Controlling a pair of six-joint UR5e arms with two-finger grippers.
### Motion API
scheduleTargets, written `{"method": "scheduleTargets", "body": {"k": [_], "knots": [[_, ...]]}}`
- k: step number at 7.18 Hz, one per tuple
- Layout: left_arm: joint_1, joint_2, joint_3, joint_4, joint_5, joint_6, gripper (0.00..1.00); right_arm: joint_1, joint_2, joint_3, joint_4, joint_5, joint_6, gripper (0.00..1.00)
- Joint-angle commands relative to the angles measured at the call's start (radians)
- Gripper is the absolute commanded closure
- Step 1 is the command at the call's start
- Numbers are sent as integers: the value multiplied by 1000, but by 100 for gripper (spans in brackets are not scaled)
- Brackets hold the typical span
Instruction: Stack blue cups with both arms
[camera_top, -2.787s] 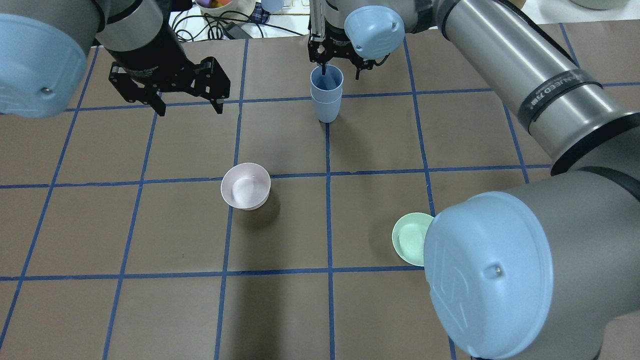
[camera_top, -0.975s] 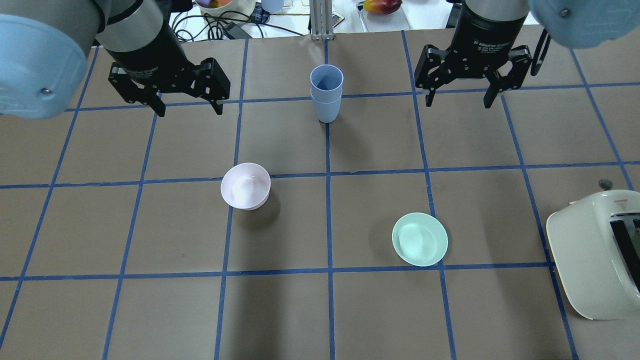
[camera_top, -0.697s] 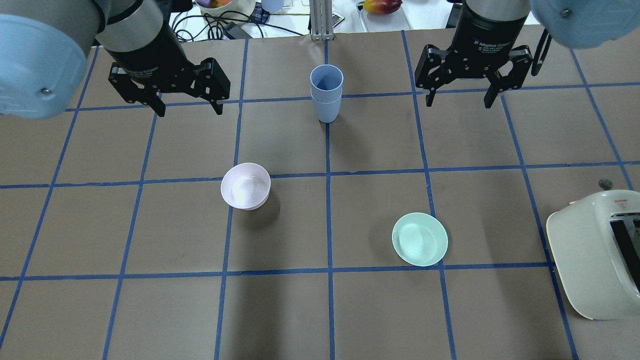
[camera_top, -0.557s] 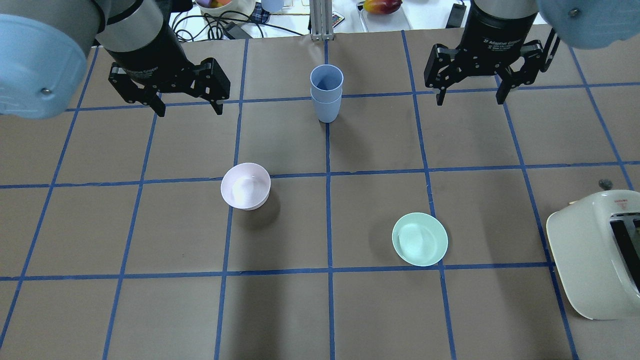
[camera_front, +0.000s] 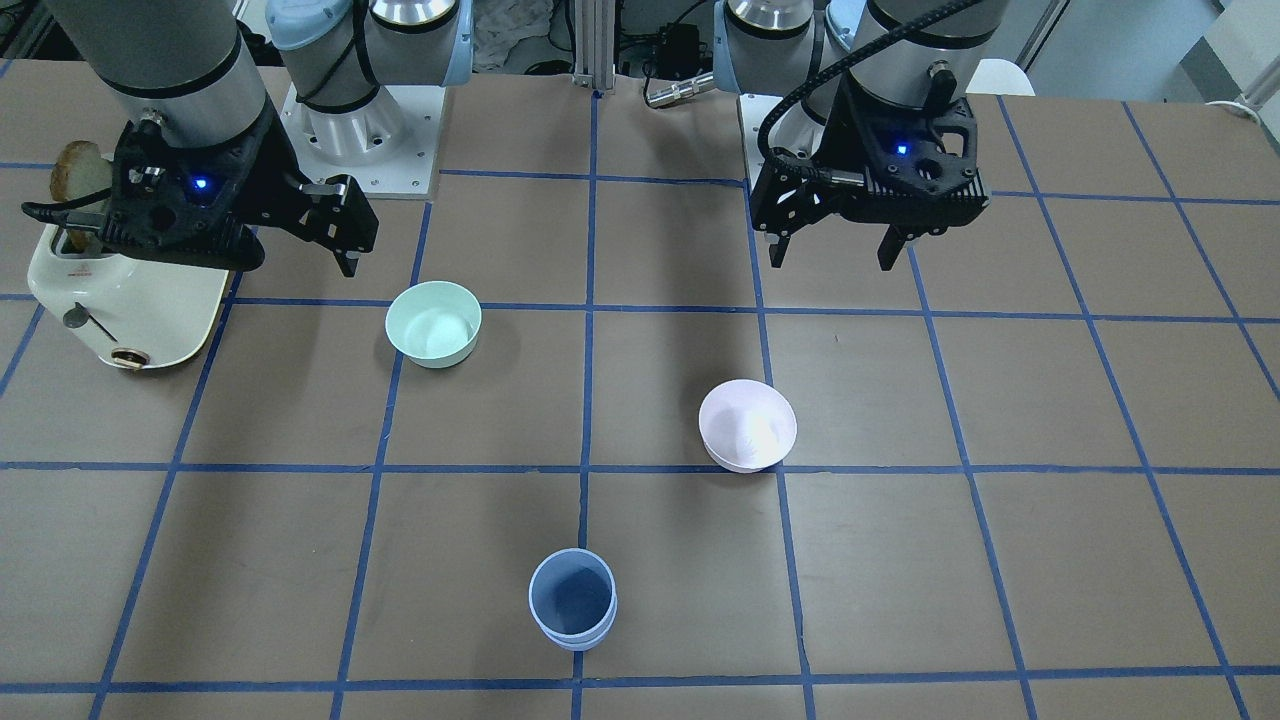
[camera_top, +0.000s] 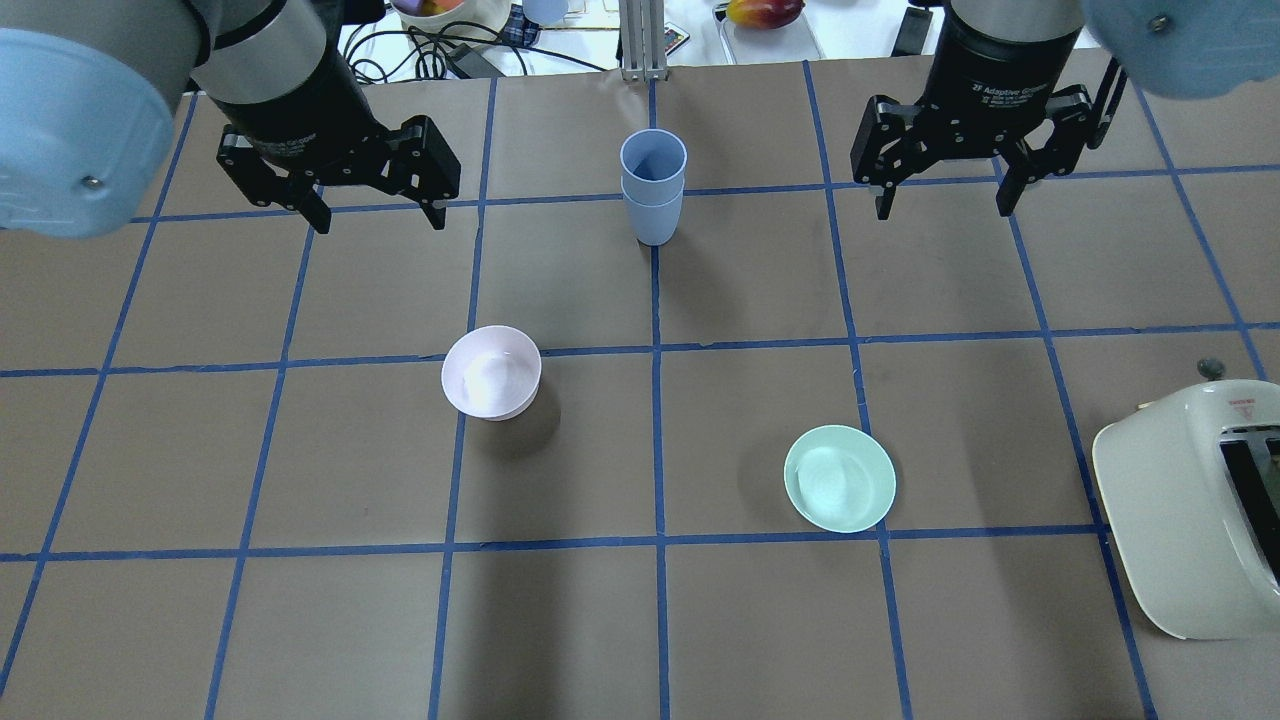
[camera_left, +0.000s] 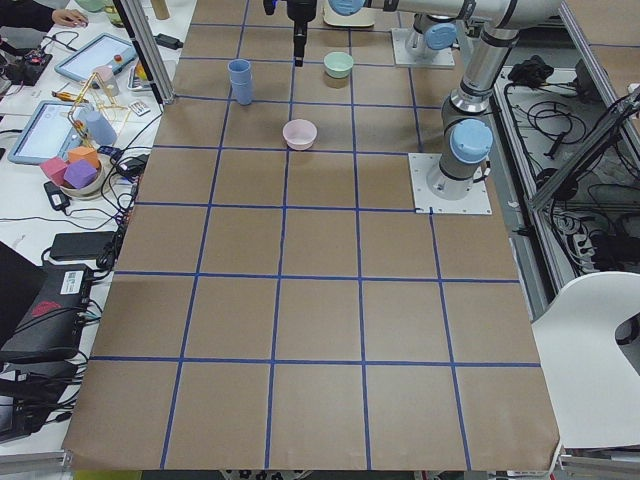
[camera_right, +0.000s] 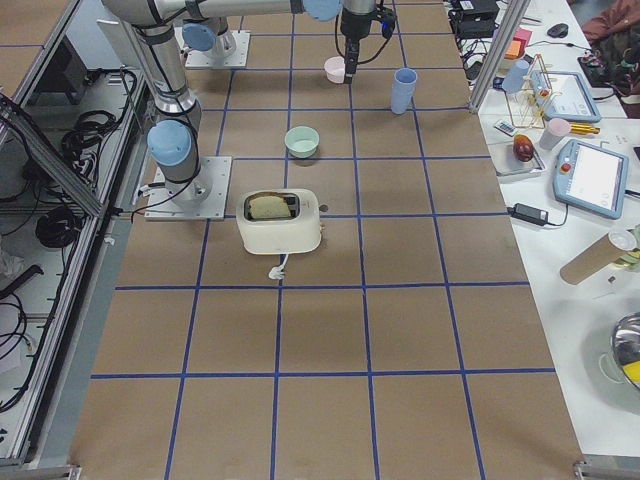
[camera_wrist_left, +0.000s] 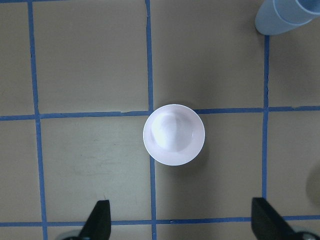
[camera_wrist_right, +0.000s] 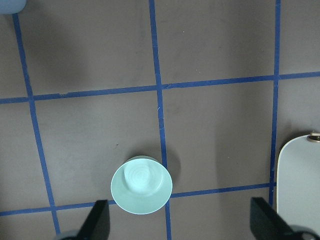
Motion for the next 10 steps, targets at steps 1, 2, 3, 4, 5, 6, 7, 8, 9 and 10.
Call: {"method": "scheduleTargets", "body": {"k": [1,2,3,4,5,6,7,8,9,10], "knots": [[0,0,0,1,0,0,0,-23,-1,0,19,1,-31,0],[0,0,0,0,0,0,0,-56,-1,0,52,26,-47,0],[0,0,0,1,0,0,0,-53,-8,-3,40,32,-36,0],[0,0,0,1,0,0,0,-51,-18,-1,11,38,-38,0],[0,0,-2,1,0,0,0,-50,-18,-1,-66,82,-45,0],[0,0,0,1,0,0,0,-50,-19,0,-64,69,-53,0],[0,0,0,1,0,-2,0,-48,-21,8,-64,69,-53,0],[0,0,-2,0,2,0,0,-48,-36,37,-70,71,-56,0],[0,0,0,1,0,0,0,-48,-51,63,-75,71,-56,0],[0,0,0,1,0,-2,0,-48,-53,69,-75,71,-58,0]]}}
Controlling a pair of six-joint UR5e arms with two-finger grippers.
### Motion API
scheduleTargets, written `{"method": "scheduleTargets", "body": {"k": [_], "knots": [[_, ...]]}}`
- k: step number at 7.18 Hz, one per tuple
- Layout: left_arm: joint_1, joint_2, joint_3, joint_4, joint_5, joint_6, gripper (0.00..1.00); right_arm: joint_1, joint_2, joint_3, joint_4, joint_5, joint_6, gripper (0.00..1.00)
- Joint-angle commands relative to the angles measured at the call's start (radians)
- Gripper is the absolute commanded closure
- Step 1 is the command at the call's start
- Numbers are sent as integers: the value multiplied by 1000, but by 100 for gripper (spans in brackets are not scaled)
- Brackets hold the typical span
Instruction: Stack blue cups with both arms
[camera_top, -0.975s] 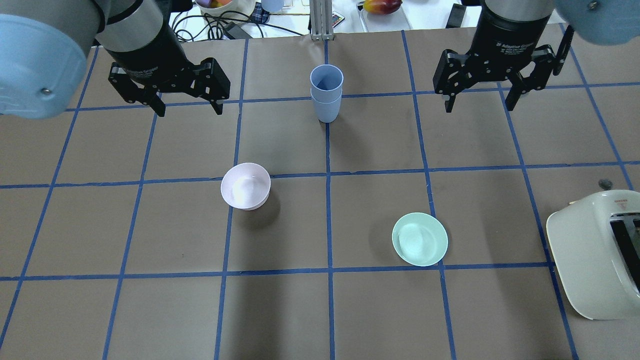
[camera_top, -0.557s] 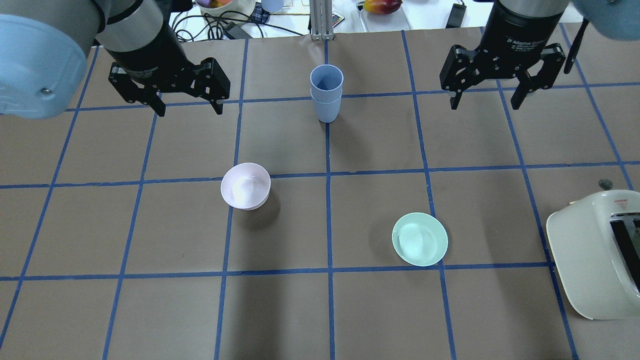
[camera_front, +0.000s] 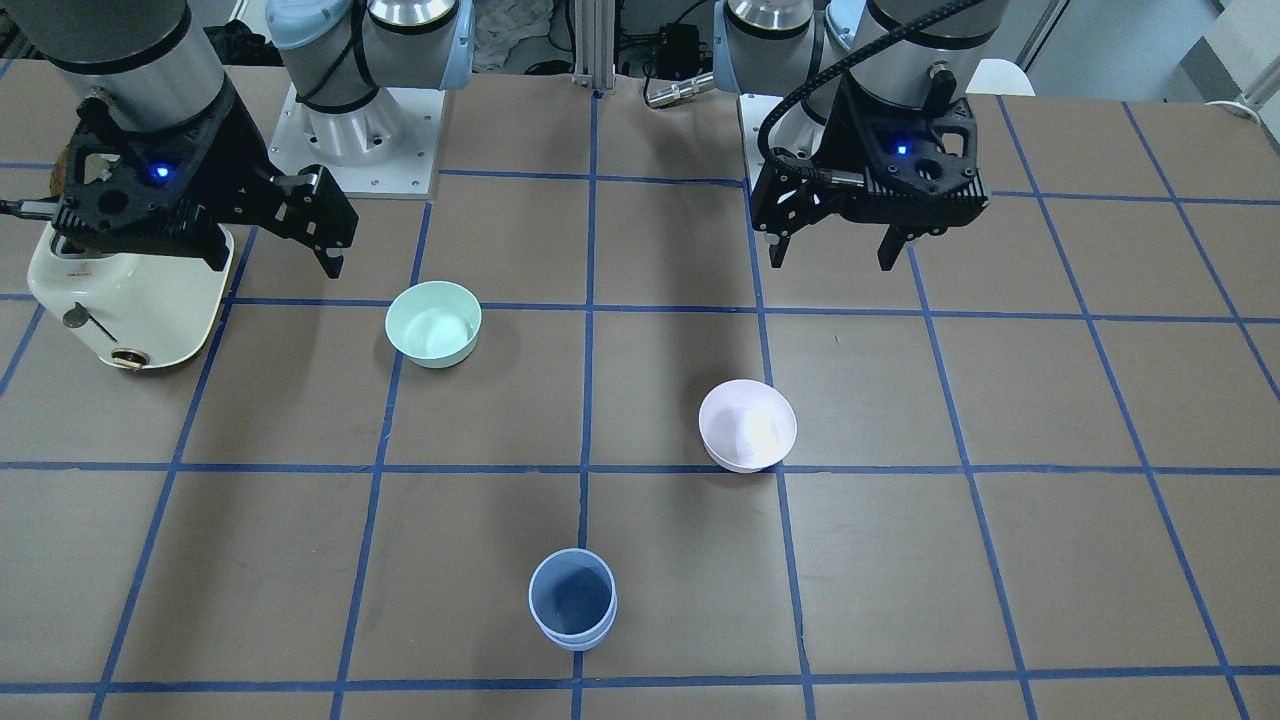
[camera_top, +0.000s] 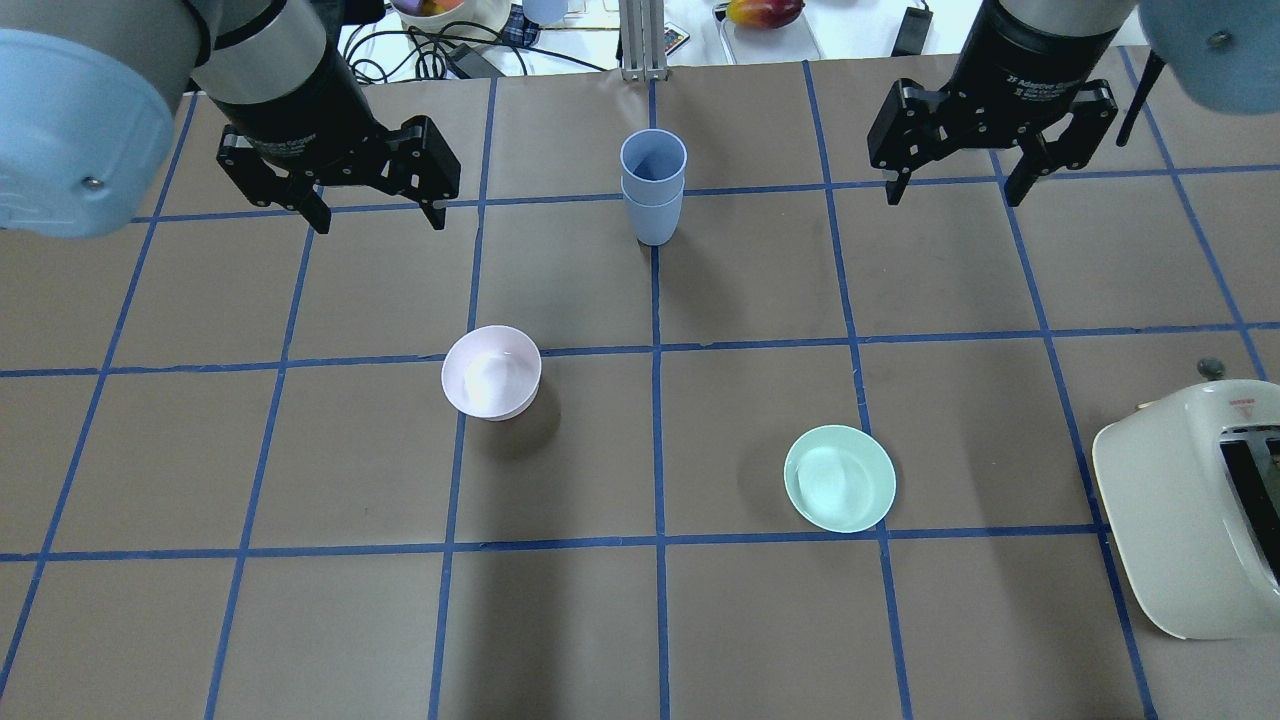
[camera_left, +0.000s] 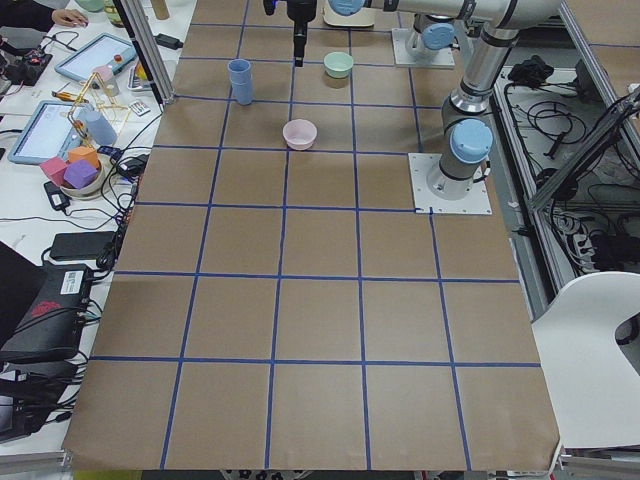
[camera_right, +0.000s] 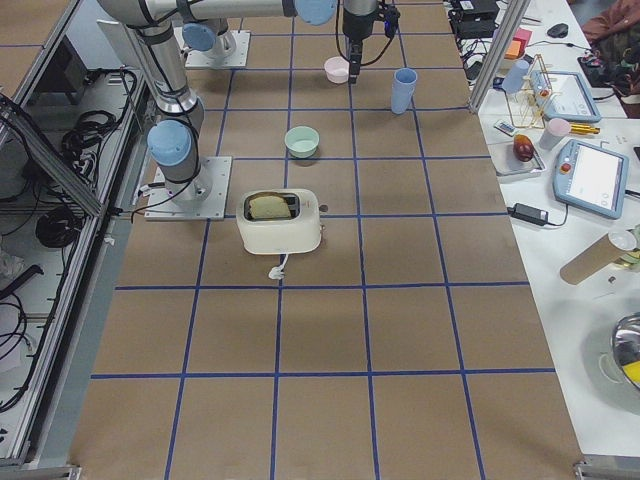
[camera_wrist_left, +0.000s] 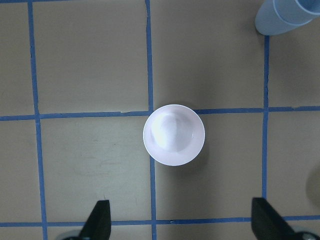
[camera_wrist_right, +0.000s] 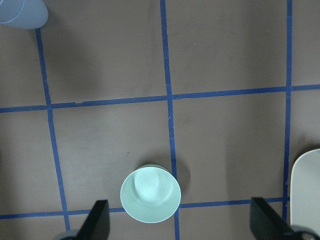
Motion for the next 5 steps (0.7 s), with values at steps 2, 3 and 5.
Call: {"method": "scheduleTargets", "body": {"k": [2,3,5], "knots": [[0,0,-1,-1,0,0,0,0,-9,18,-3,2,-2,0],[0,0,0,0,0,0,0,0,-9,15,-6,2,-2,0],[0,2,-1,-1,1,0,0,0,-7,12,-12,2,-2,0]]}}
